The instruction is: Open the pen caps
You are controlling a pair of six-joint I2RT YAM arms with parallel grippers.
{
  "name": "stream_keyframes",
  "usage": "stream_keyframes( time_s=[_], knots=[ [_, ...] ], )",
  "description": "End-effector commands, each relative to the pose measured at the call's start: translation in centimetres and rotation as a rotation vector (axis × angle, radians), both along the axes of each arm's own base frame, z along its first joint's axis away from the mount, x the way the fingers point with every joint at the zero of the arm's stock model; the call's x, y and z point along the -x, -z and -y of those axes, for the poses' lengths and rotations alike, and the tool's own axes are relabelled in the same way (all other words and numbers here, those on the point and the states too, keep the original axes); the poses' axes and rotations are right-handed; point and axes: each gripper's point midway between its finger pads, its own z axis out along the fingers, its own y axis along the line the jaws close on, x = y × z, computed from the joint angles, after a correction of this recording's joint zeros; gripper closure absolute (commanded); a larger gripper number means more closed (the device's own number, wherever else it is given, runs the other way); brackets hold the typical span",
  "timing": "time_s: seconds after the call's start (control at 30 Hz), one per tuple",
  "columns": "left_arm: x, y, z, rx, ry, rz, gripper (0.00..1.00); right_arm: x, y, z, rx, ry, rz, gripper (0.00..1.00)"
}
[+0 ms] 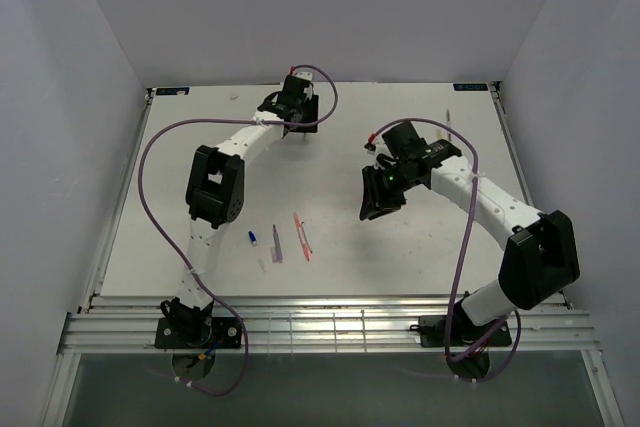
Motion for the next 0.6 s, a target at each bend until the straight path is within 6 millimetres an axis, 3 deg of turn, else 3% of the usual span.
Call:
stream_keyframes(
  time_s=[0.0, 0.17, 0.33, 0.57],
  knots=[
    [-1.8, -2.1, 0.9, 0.019, 0.055, 0.086, 0.38, 0.7, -0.2, 1.3, 0.008, 0.019, 0.008, 0.65],
    [-2.0, -0.2, 0.6, -0.002, 0.064, 0.066, 0.50, 1.5, 0.1, 2.1, 0.017, 0.037, 0.013, 0.66],
    [-1.9, 1.1, 1.0, -0.003, 0.092, 0.051, 0.50, 1.9, 0.2, 2.7, 0.023, 0.054, 0.021, 0.68],
    [-1.9, 2.8, 0.0, -0.036, 0.059, 0.034, 0.50, 2.5, 0.3, 3.4, 0.027, 0.076, 0.028, 0.69]
  ],
)
